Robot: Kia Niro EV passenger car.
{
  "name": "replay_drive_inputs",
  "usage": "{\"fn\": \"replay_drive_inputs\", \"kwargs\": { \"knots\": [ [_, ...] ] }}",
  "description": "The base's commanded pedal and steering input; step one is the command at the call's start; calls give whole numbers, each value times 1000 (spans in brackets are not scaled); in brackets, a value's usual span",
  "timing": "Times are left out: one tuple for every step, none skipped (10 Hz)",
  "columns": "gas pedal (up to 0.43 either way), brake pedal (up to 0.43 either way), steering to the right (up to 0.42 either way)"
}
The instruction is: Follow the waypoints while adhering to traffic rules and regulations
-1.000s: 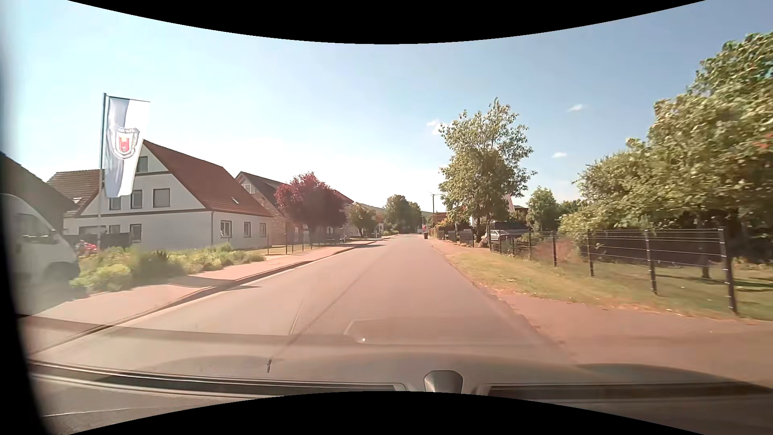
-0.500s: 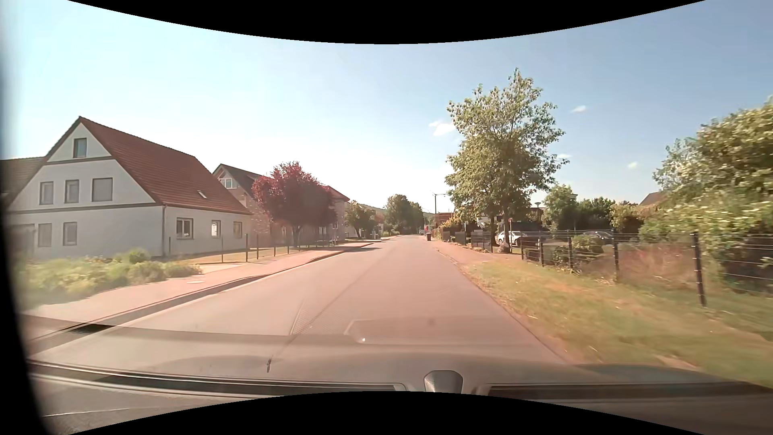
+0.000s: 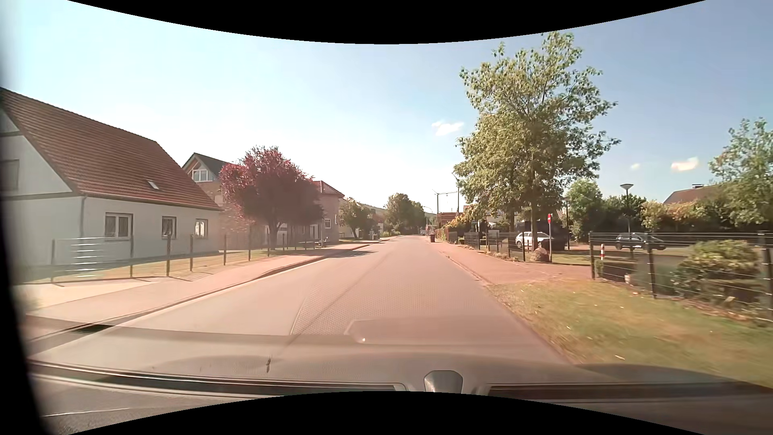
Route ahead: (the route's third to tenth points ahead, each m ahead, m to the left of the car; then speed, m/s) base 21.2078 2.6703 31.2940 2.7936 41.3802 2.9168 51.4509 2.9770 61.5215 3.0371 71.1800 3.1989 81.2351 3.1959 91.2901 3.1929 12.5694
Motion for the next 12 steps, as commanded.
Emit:
{"fn": "replay_drive_inputs", "kwargs": {
  "knots": [
    [157, 6, -1],
    [157, 6, -1],
    [157, 6, -1],
    [157, 6, -1],
    [157, 6, -1],
    [157, 6, -1],
    [157, 6, -1],
    [157, 6, -1],
    [150, 6, 0],
    [138, 6, 0],
    [138, 6, 1],
    [130, 6, 3]
  ]
}}
